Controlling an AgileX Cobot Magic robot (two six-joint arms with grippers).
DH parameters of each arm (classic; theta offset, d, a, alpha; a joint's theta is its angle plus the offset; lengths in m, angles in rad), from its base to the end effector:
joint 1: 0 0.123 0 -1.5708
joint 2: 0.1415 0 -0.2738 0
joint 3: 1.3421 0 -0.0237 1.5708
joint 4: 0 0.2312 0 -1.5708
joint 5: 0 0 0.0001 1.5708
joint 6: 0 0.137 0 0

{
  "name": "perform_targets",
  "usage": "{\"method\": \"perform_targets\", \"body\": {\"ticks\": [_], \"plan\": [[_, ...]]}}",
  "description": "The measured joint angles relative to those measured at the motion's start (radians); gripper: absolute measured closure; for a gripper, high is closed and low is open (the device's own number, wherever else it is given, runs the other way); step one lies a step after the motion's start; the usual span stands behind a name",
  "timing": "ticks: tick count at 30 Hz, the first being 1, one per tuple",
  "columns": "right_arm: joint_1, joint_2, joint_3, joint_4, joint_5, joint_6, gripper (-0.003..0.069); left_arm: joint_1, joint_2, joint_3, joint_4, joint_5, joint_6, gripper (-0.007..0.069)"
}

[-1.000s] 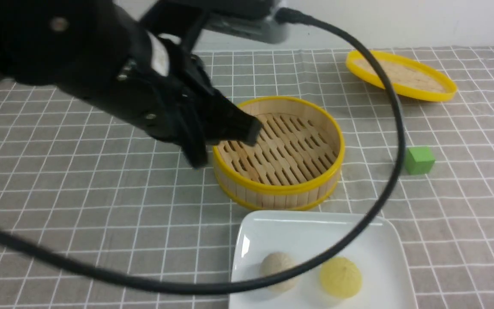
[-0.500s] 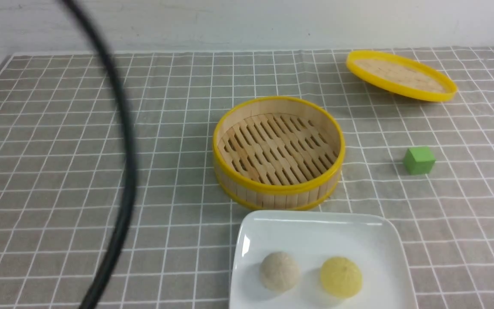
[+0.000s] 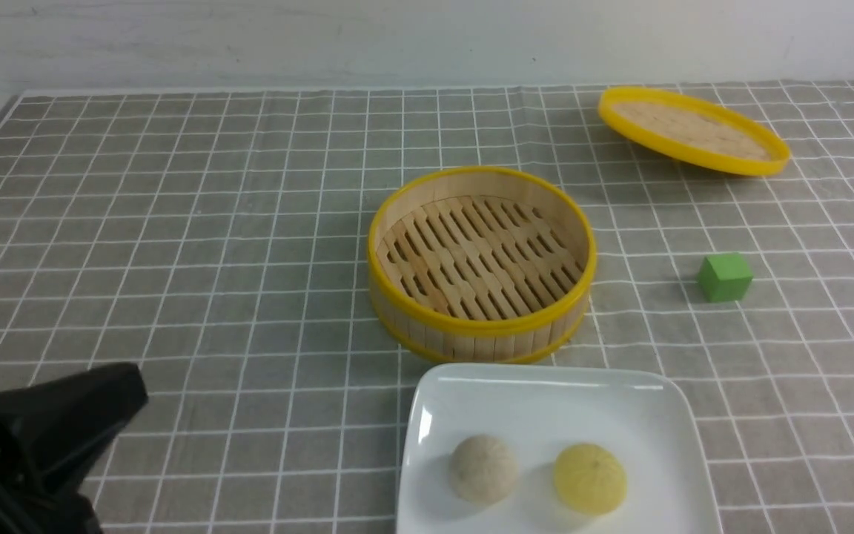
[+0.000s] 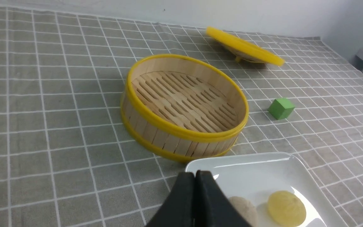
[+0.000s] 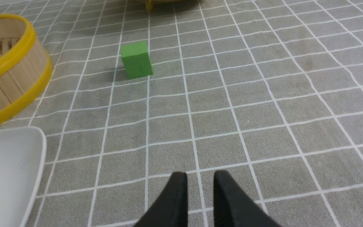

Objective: Put the steamed buns into the plate on the grey tablecloth.

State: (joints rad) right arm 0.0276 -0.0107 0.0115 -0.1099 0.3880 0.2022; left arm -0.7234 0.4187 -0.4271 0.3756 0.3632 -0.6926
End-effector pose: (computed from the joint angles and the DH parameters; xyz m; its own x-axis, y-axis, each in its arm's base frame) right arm 0.0877 -0.0033 0.1618 -0.2922 0.0921 -0.9519 0.0416 0.9956 0.0836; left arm 0.1076 -0.0711 0.2812 -0.3579 -0.1244 -0.9254 0.4691 0.8330 -0.2934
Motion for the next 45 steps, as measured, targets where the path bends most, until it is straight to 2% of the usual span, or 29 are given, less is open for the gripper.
{"method": "perform_targets", "body": {"ticks": [10, 13, 16, 20, 23, 25, 30, 38, 45], "plan": [[0.000, 0.000, 0.000, 0.000, 0.000, 0.000, 0.0510, 0.000, -0.001, 0.078, 0.003, -0.026, -0.001, 0.0605], [0.000, 0.000, 0.000, 0.000, 0.000, 0.000, 0.0507, 0.024, -0.003, 0.078, -0.012, -0.031, 0.084, 0.0605], [0.000, 0.000, 0.000, 0.000, 0.000, 0.000, 0.0504, 0.144, -0.021, 0.080, -0.096, -0.031, 0.254, 0.0604], [0.000, 0.000, 0.000, 0.000, 0.000, 0.000, 0.0498, 0.398, -0.063, 0.136, -0.230, -0.060, 0.537, 0.0604], [0.000, 0.000, 0.000, 0.000, 0.000, 0.000, 0.0495, 0.559, -0.110, 0.219, -0.298, -0.085, 0.628, 0.0599], [0.000, 0.000, 0.000, 0.000, 0.000, 0.000, 0.0492, 0.669, -0.184, 0.298, -0.326, -0.084, 0.636, 0.0596], [0.000, 0.000, 0.000, 0.000, 0.000, 0.000, 0.0487, 0.781, -0.351, 0.429, -0.299, -0.081, 0.573, 0.0592], [0.000, 0.000, 0.000, 0.000, 0.000, 0.000, 0.0475, 0.787, -0.430, 0.455, -0.235, -0.012, 0.511, 0.0591], [0.000, 0.000, 0.000, 0.000, 0.000, 0.000, 0.0464, 0.716, -0.430, 0.453, -0.224, 0.006, 0.510, 0.0587]]}}
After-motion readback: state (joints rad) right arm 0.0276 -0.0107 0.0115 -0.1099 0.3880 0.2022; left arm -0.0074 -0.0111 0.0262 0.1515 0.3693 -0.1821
